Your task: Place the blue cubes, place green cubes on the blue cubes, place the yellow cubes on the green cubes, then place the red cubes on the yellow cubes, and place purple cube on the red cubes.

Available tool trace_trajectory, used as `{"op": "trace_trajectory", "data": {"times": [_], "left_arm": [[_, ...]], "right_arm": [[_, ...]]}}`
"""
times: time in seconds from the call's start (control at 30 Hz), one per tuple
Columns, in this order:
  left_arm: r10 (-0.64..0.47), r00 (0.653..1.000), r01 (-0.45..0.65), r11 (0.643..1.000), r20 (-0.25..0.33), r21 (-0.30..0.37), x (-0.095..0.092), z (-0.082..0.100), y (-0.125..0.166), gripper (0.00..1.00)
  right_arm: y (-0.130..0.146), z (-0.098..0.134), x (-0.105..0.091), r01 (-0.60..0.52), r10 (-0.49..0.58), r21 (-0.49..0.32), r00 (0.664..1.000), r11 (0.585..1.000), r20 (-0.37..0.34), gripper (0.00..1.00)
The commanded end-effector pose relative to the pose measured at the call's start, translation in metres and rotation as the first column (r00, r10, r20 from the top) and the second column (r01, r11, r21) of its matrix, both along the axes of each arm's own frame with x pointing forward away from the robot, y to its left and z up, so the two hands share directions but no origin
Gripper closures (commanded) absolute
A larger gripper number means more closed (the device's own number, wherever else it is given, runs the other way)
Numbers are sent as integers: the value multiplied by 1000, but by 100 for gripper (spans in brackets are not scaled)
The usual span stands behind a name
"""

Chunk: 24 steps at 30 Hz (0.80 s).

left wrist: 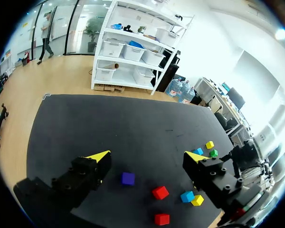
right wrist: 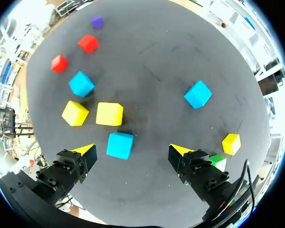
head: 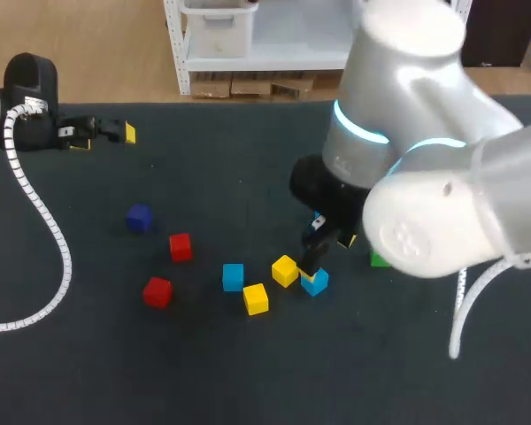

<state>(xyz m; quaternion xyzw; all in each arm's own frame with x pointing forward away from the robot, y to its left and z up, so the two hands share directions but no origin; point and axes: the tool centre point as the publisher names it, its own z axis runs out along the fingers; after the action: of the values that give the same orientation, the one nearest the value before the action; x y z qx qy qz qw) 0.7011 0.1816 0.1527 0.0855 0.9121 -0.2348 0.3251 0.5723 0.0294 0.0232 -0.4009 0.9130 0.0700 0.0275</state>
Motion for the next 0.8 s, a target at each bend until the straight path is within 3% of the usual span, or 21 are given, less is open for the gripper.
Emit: {"op": "trace_trajectory", "data": {"times": [0.03, 0.5, 0.57, 0.6, 0.8], "left_arm": [[-6, 1000, 6, 1000, 7, -10, -1, -2, 2, 0], [-6, 1000, 6, 1000, 7, -10, -1, -2, 2, 0], [-6, 1000, 6, 1000, 7, -10, -1, -2, 2, 0], [-6, 1000, 6, 1000, 7, -10, -1, -2, 2, 0], [-6, 1000, 6, 1000, 7, -10, -1, -2, 2, 0]], "right_arm": [[8, -11, -1, 17, -16, -44, 999, 999, 34, 0], [15, -30, 5, 48, -46, -75, 999, 996, 29, 3], [15, -30, 6, 51, -49, -81, 998, 995, 34, 28], [14, -31, 6, 53, -50, -86, 998, 995, 34, 46], [11, -32, 3, 56, -53, -112, 998, 992, 35, 79]]}}
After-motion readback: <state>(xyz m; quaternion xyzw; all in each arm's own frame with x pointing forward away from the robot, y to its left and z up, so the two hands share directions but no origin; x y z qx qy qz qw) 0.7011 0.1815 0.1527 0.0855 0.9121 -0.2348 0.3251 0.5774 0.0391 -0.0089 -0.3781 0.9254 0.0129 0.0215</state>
